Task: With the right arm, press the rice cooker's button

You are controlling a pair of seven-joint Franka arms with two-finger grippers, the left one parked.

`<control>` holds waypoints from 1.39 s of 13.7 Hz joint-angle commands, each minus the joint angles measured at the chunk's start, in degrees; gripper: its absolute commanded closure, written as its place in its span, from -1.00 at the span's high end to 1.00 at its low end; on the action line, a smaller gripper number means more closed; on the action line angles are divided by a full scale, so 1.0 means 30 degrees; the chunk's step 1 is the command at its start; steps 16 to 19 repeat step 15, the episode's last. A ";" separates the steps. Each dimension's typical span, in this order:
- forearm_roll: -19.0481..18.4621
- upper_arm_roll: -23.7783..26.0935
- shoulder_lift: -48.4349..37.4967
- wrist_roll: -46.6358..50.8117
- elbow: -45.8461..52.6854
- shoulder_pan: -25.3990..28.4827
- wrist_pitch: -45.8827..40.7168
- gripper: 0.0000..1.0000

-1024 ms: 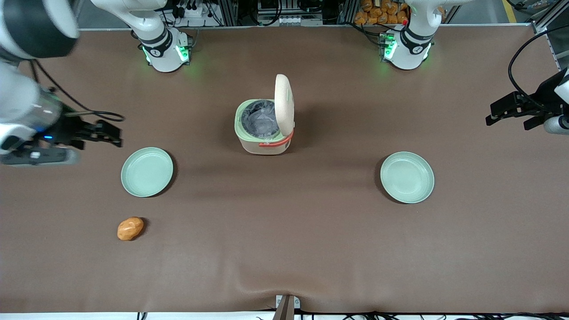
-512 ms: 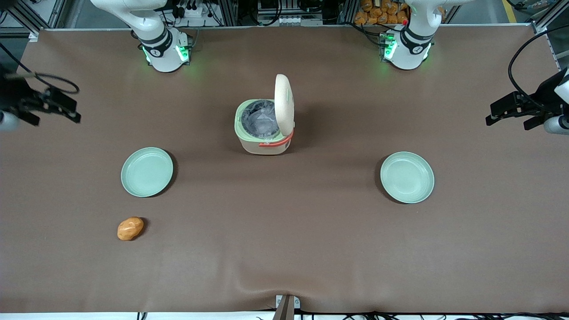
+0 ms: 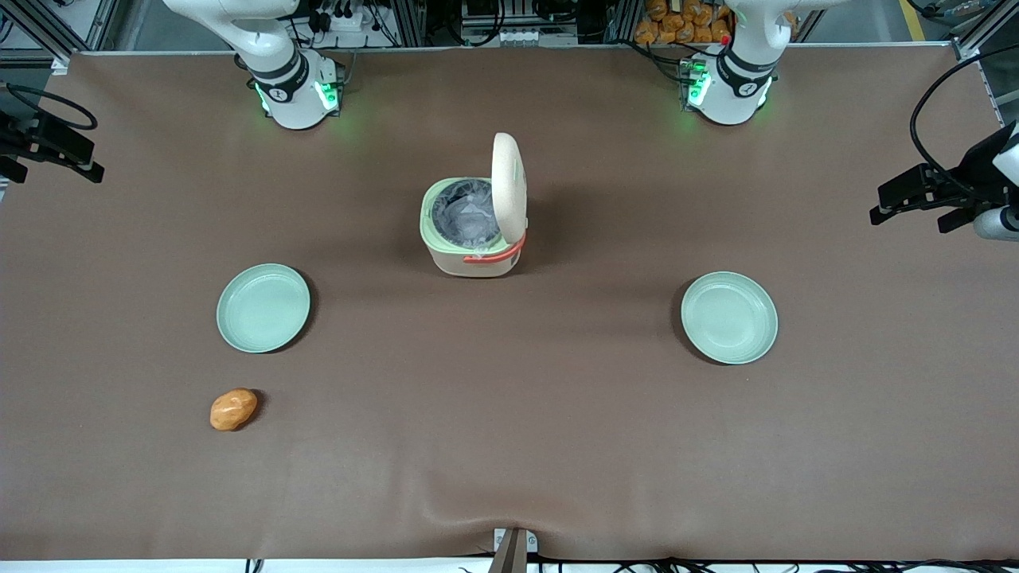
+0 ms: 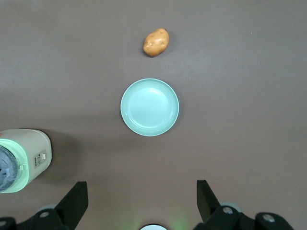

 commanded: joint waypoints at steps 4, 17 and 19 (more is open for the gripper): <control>0.0001 0.0120 -0.0018 -0.0186 0.0134 -0.0569 -0.0067 1.00; 0.0060 0.0120 0.0012 -0.0538 0.0075 -0.0628 -0.0096 1.00; 0.0060 0.0120 0.0012 -0.0538 0.0075 -0.0628 -0.0096 1.00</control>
